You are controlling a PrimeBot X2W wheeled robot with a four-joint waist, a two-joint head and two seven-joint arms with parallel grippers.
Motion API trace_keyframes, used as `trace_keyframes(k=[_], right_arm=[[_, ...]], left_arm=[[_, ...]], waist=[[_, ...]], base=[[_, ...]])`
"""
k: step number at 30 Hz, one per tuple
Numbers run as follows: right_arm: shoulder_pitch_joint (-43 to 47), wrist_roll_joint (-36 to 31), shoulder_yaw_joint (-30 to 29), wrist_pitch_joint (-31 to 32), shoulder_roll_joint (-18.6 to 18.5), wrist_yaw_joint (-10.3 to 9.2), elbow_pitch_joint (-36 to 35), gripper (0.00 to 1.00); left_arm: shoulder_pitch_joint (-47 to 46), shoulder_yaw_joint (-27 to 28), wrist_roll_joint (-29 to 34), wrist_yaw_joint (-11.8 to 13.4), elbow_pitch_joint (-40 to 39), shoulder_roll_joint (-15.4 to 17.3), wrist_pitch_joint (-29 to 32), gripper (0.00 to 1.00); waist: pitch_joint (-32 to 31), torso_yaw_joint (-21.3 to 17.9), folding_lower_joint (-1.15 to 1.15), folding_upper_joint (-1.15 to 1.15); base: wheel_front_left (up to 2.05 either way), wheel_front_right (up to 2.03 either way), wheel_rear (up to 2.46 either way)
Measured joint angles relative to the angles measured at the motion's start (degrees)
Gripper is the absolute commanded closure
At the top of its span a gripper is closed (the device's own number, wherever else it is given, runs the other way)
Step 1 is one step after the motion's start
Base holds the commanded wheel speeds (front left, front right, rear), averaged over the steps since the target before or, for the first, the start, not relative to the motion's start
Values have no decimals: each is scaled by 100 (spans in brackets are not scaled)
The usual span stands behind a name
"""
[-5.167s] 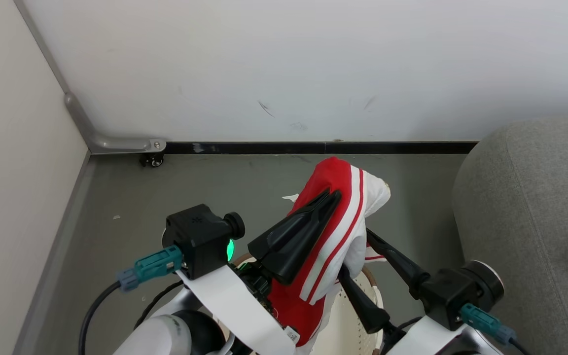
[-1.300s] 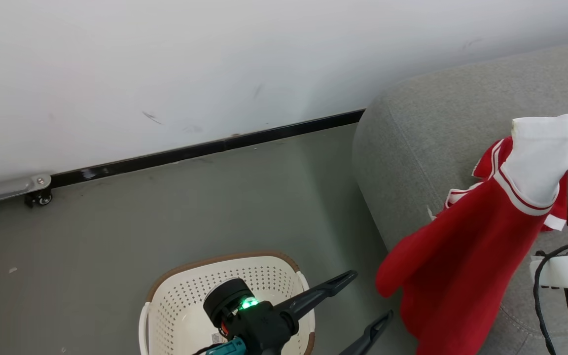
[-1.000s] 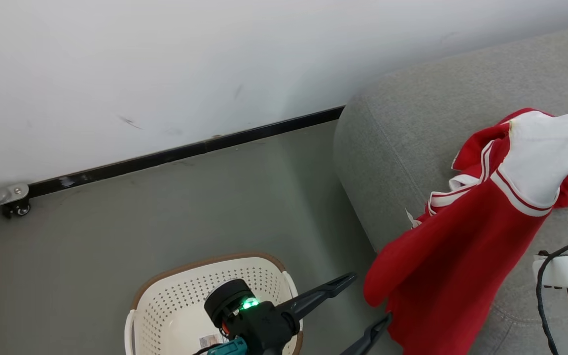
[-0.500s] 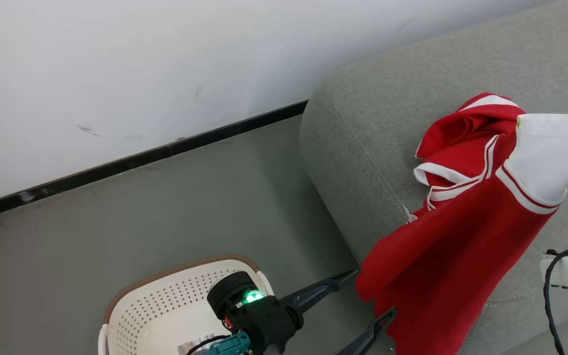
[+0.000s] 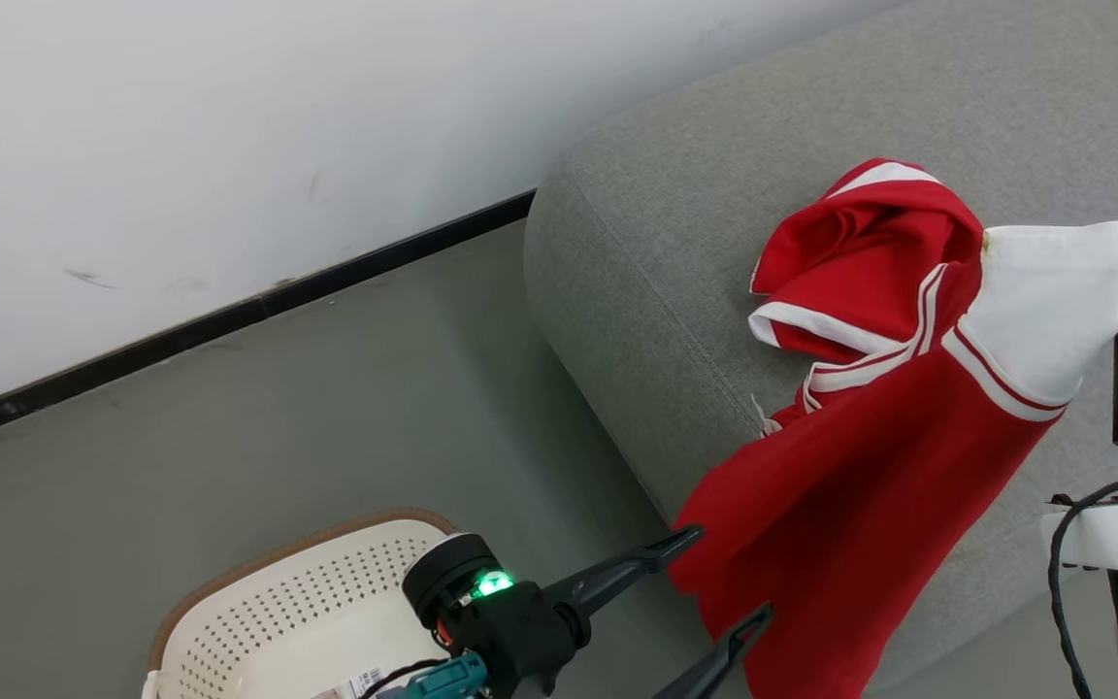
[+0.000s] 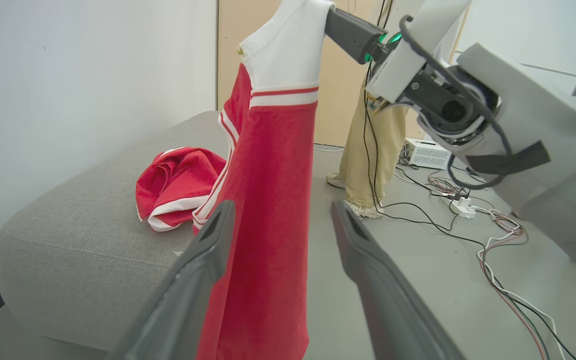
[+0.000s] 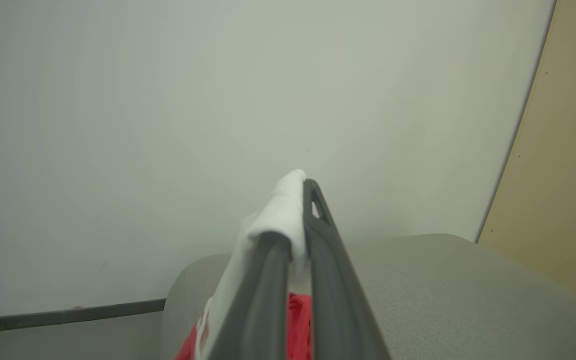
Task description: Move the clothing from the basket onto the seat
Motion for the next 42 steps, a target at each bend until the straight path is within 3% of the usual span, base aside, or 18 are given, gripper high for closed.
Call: trace_keyframes(k=[22,32,42], right_arm=[[-671,93,-74,-7,-80,0,500,100],[-1638,90,21,-5,-611,0,732,100],[-2436,93,63,80,-1021,0,1417,100]], left_arm=[[-1,63,11,31,-9,38,-40,0],[-40,64,11,30,-11,80,12,0],[-74,30,11,30,-42,83,63,0]], waist=[[205,-166,0,0],[280,-99,0,0],[350,0,0,0]], base=[[0,0,0],[0,0,0],[0,0,0]])
